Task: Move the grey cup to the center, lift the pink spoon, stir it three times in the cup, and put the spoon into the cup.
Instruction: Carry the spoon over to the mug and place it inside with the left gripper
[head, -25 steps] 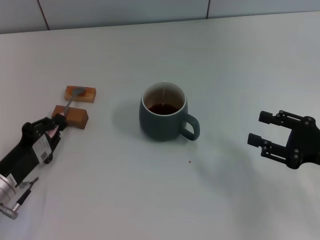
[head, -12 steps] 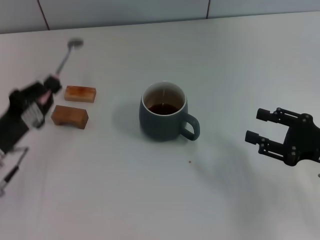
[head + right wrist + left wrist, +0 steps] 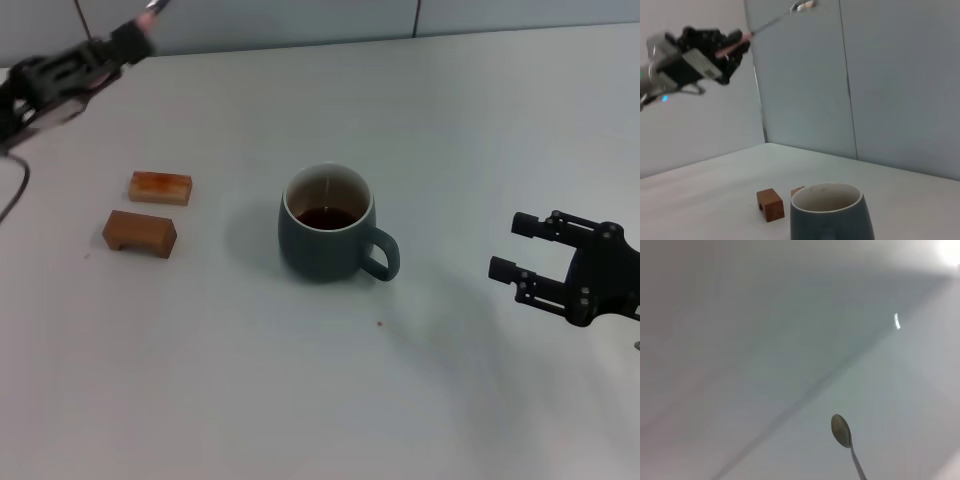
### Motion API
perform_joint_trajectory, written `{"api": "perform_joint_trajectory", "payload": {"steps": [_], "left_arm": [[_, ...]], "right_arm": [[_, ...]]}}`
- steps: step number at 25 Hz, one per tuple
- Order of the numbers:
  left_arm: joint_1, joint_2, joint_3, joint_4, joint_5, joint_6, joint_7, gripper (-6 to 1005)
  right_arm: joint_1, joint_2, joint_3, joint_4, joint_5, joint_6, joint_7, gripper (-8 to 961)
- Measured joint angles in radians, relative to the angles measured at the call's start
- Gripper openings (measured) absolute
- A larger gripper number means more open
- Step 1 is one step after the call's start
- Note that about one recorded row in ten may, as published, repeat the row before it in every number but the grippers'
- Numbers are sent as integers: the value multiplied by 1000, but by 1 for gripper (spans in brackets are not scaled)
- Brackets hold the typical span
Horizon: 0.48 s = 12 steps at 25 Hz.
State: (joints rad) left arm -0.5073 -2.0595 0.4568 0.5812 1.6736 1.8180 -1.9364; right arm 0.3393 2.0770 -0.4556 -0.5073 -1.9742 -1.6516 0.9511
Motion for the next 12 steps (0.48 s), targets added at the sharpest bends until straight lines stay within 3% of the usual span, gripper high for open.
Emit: {"api": "perform_joint_trajectory", "payload": {"steps": [1, 3, 6, 7, 12], "left_arm": [[0, 0, 0, 0, 0, 0, 0, 131], [-34, 7, 198, 279, 17, 3, -40, 131], [-42, 10, 239, 343, 33, 1, -49, 132], [-63, 14, 287, 437, 75, -1, -63, 132], [-153, 9, 368, 667, 302, 24, -86, 132]], "right_arm": [[0, 0, 0, -1, 0, 0, 0, 658], [1, 0, 0, -2, 0, 1, 0, 658], [2, 0, 0, -4, 0, 1, 0, 658], [2, 0, 0, -5, 0, 1, 0, 658], [5, 0, 0, -8, 0, 1, 0, 658]]}}
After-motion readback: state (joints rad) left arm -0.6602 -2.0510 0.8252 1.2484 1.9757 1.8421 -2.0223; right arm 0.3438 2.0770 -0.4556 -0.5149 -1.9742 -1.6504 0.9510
